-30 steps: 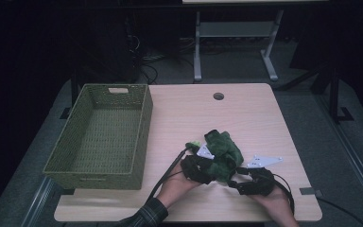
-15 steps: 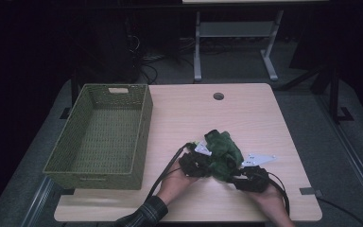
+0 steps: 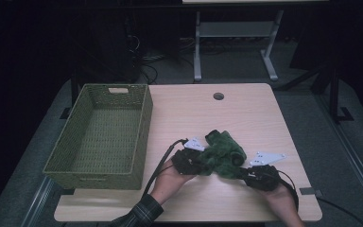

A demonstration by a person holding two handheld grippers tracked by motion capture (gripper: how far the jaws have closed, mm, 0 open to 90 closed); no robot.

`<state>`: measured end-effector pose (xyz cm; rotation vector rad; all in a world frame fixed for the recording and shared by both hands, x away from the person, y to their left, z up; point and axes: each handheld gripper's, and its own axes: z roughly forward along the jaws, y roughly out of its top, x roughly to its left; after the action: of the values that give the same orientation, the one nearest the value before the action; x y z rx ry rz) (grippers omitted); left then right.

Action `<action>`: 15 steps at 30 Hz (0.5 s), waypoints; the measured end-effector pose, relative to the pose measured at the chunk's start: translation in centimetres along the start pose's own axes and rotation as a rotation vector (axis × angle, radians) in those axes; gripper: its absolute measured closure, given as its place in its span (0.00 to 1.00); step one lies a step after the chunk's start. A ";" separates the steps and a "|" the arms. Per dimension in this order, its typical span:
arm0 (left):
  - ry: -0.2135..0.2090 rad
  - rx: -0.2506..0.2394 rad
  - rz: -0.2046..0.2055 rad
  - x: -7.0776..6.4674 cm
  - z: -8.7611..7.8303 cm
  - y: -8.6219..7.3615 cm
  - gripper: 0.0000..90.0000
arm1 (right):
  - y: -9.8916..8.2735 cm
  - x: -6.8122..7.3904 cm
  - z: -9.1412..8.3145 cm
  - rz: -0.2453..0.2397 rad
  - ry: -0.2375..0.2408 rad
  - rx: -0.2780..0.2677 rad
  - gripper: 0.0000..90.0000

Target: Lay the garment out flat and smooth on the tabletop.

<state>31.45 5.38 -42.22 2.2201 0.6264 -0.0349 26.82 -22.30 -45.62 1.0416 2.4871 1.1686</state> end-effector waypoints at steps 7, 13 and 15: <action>0.028 -0.013 -0.018 0.7 -2.5 -0.7 0.94 | -0.6 -1.4 -2.1 0.009 -0.038 -0.008 0.86; 0.029 0.009 -0.047 0.9 -3.8 -2.6 0.97 | -1.5 -2.3 -3.5 0.027 -0.036 -0.016 0.86; 0.031 0.023 -0.058 0.9 -3.9 -3.1 0.97 | -1.8 -2.4 -4.0 0.037 -0.038 -0.006 0.86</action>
<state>30.13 10.31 -42.02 2.2280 0.7111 -0.0374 25.85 -27.10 -44.59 1.1027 2.4436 1.1548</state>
